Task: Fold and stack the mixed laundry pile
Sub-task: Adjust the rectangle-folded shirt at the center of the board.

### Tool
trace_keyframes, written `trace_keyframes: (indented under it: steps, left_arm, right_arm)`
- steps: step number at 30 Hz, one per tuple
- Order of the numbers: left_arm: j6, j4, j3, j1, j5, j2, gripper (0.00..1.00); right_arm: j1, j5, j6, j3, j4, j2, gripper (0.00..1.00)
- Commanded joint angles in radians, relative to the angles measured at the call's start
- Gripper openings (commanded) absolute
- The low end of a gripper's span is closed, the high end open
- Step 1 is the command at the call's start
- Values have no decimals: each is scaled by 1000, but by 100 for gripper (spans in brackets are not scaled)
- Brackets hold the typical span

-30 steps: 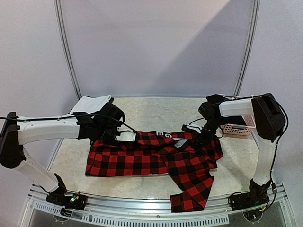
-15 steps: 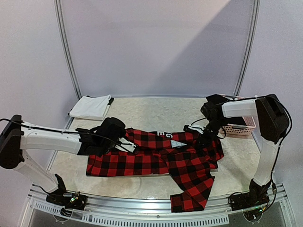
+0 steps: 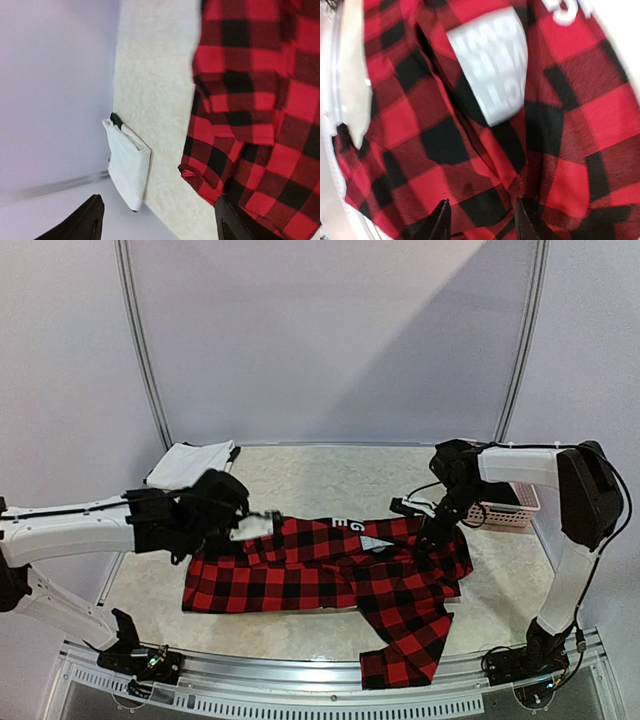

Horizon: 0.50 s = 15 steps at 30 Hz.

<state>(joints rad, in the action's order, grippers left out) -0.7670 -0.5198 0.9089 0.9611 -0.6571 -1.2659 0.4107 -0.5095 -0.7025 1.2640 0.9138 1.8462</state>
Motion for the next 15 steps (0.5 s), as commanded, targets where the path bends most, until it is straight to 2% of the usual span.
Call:
trace_keyframes:
  steps: [1,3,6,8,11,13,15]
  left_arm:
    - [629,-63,104,-163,158,53,79]
    - [914,-91,124,-261,238,31,79]
    - [1297,-56,63,-385,463,-21,76]
    - [1422,86,-30,-414,614,-52,74]
    - [1570,233,-111,-446,660,-104,72]
    - [1617,342,-144,-468,701,-138,70]
    - [1634,383,-139,-483,715,-184,69]
  right_arm:
    - [-8,-100,2,85,61,-81,46]
    - [-6,-90,49,118,23,-72,47]
    - [-6,-88,128,169,3,-15,47]
    - [-4,-92,157,177,-20,16,47]
    - [8,-92,173,180,-34,47,47]
    - [15,-91,178,171,-42,59,47]
    - [26,-86,178,153,-53,69,47]
